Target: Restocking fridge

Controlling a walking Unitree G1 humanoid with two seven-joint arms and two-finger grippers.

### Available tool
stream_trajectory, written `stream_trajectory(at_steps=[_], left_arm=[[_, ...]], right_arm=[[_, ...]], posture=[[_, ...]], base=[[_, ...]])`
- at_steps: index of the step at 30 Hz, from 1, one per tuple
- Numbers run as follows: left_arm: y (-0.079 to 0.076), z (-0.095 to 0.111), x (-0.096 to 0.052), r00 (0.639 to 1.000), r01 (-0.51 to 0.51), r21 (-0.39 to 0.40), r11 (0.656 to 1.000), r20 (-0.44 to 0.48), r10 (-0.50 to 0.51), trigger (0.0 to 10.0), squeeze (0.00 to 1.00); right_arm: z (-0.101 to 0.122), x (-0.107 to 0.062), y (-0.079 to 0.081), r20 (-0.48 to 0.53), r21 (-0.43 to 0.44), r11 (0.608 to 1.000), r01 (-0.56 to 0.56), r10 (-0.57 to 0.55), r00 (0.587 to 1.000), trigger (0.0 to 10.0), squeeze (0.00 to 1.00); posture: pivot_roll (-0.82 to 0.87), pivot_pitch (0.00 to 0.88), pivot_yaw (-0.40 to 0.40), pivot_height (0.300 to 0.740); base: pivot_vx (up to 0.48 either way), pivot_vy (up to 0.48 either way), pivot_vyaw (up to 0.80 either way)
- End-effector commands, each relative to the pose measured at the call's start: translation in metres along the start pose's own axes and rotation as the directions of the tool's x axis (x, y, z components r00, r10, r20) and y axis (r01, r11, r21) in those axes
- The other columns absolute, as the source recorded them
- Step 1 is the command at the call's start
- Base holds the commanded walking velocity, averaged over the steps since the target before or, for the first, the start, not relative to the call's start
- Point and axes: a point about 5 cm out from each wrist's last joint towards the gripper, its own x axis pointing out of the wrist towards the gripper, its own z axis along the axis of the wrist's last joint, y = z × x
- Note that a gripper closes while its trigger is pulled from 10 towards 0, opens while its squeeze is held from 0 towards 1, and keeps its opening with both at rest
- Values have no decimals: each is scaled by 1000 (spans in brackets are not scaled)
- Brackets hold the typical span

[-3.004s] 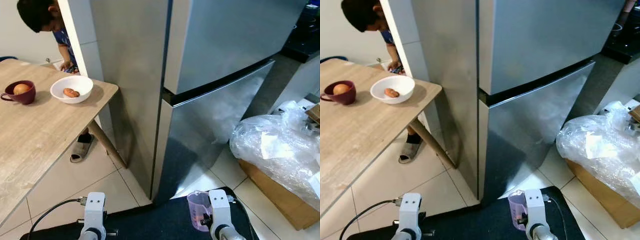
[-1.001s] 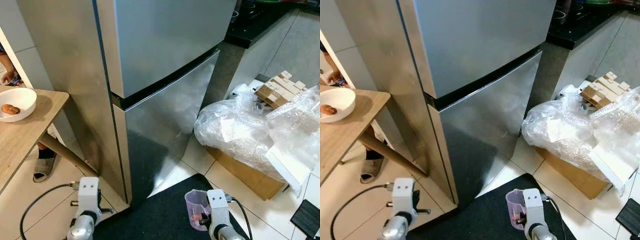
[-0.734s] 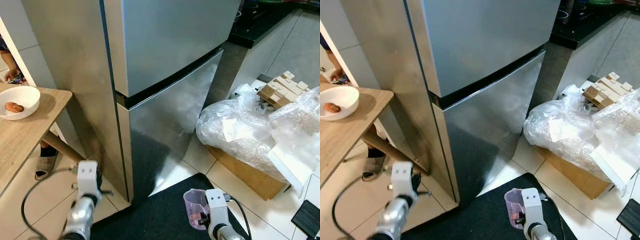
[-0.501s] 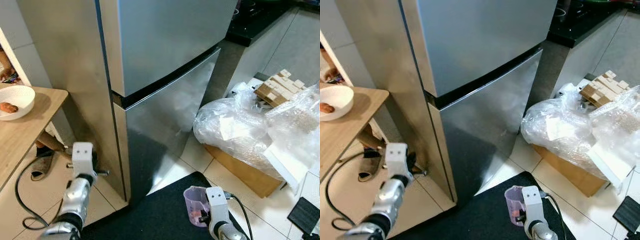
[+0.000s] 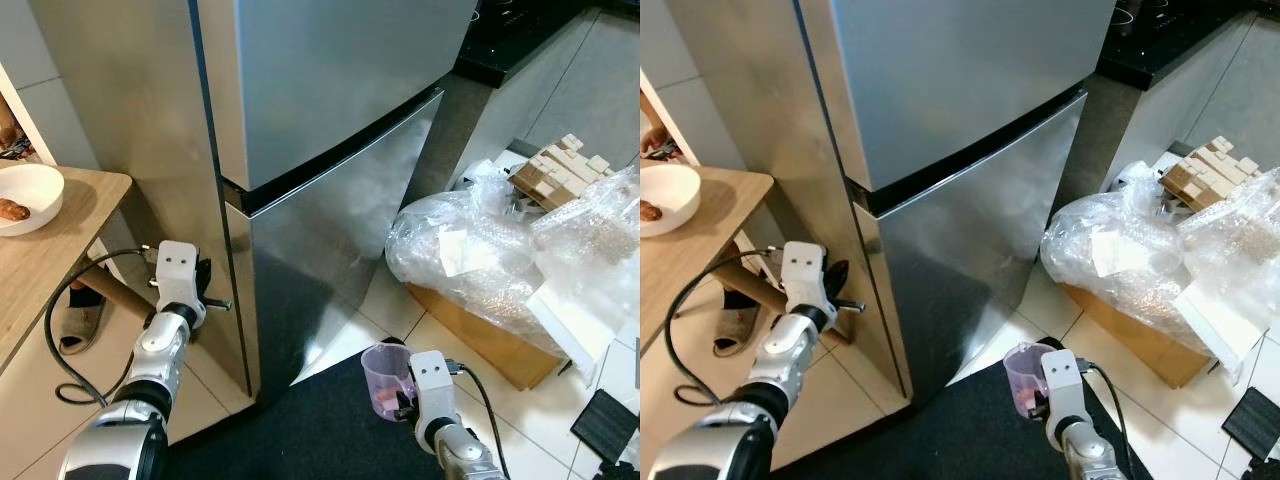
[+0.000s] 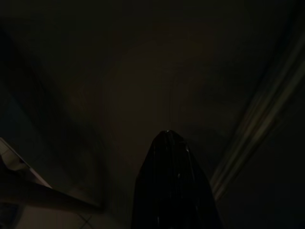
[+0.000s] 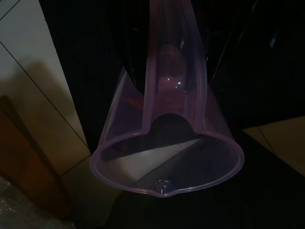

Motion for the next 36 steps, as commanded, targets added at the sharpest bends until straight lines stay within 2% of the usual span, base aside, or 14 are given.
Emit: stream_trajectory(at_steps=[1, 3, 4, 5, 6, 14, 19, 24, 36], left_arm=[[9, 3, 1, 1000, -3, 13, 1000, -17, 3, 0, 0], [10, 4, 2, 1000, 0, 13, 1000, -15, 0, 0, 0], [13, 8, 3, 1000, 7, -1, 1000, -8, -7, 8118, 0], [16, 11, 4, 1000, 12, -12, 1000, -2, -12, 8118, 0], [20, 15, 5, 1000, 23, -17, 1000, 1, -23, 10000, 0], [25, 26, 9, 996, 90, 4, 996, 6, -90, 10000, 0], [19, 39, 15, 967, 255, 7, 967, 9, -255, 10000, 0], [10, 39, 16, 939, 343, 16, 939, 3, -343, 10000, 0], [-8, 42, 17, 878, 478, -15, 878, 26, -477, 10000, 0]], right_arm=[[-5, -4, -4, 0, 6, 1000, 10, -10, 1000, 10000, 0], [-5, -4, -4, 2, 7, 1000, 10, -10, 1000, 10000, 0], [-6, -5, -5, 4, 8, 1000, 12, -12, 1000, 10000, 0], [-7, -5, -6, 6, 8, 1000, 13, -13, 1000, 10000, 0], [-7, -6, -7, 7, 9, 1000, 15, -15, 1000, 10000, 0], [-8, -7, -9, 8, 10, 1000, 21, -21, 1000, 10000, 0], [-6, -6, -9, 19, 11, 1000, 24, -25, 1000, 10000, 0], [-5, -6, -9, 23, 14, 1000, 26, -27, 999, 10000, 0], [-5, -6, -10, 25, 15, 999, 31, -31, 999, 10000, 0]], posture=[[-131, 133, -39, 740], [-131, 133, -39, 740], [-134, 138, -36, 740], [-134, 138, -36, 740], [-136, 142, -34, 740], [-136, 143, -34, 740], [-138, 142, -30, 740], [-134, 139, -28, 740], [-135, 139, -27, 740]], base=[[0, 0, 0], [0, 0, 0], [0, 0, 0], [0, 0, 0], [0, 0, 0], [0, 0, 0], [0, 0, 0], [0, 0, 0], [0, 0, 0]])
